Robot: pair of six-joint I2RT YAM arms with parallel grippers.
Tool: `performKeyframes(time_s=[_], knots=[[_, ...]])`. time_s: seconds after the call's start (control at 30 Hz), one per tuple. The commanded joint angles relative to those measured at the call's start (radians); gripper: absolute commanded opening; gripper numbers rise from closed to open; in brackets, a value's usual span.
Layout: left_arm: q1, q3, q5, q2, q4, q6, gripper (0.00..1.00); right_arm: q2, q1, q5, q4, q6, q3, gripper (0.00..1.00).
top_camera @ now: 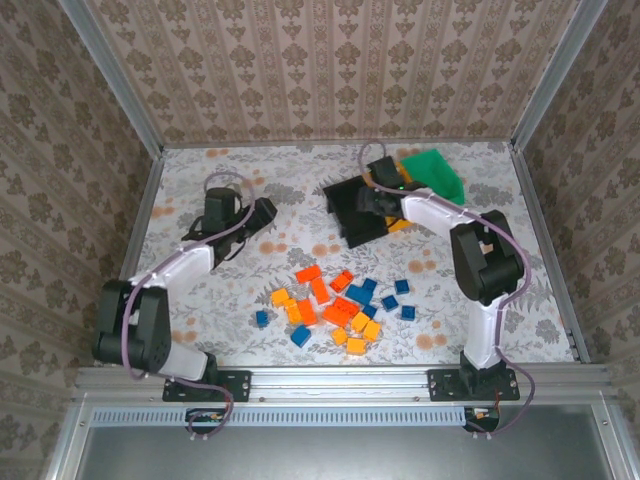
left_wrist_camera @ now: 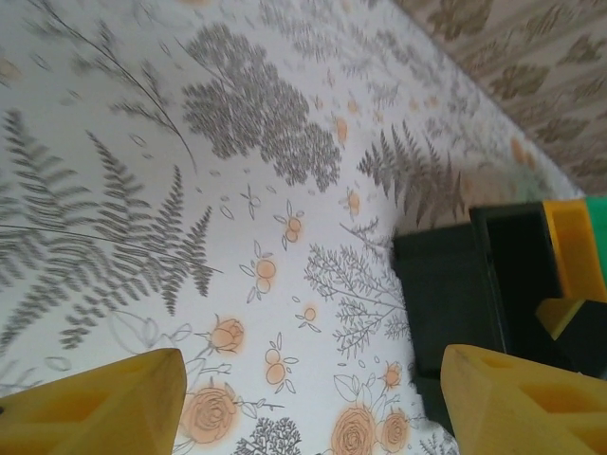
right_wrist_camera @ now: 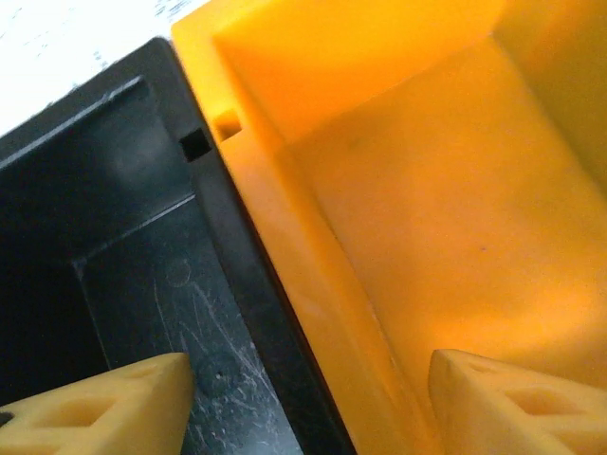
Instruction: Sort the legos into containers by color
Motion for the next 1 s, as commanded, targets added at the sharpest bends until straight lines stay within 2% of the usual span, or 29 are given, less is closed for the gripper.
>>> performKeyframes(time_s=[0.0,0.13,0.23,0.5,0.77,0.97], knots=[[-0.027,0.088,0.049,0.070,0.042,-0.010,0.72,0.053,0.068,0.056,-0.035,0.136,0.041,0.66],[-0.035,0.138,0.073,0.141,0.039,-0.022,0.70,0.067,0.153,0.098,-0.025,0.262,0.062,0.66],[-0.025,0.115,0.065,0.124,0.041,-0.041,0.70,0.081,0.201,0.137,-0.039,0.329,0.102,0.60],[0.035,0.000,0.070,-0.045,-0.035,-0.039,0.72,0.178,0.269,0.228,-0.169,0.375,0.269,0.42],[0.077,-0.059,0.068,-0.210,-0.129,-0.011,0.74,0.227,0.308,0.275,-0.235,0.396,0.339,0.27],[0.089,-0.083,0.067,-0.295,-0.167,-0.002,0.77,0.244,0.350,0.292,-0.265,0.385,0.363,0.25]])
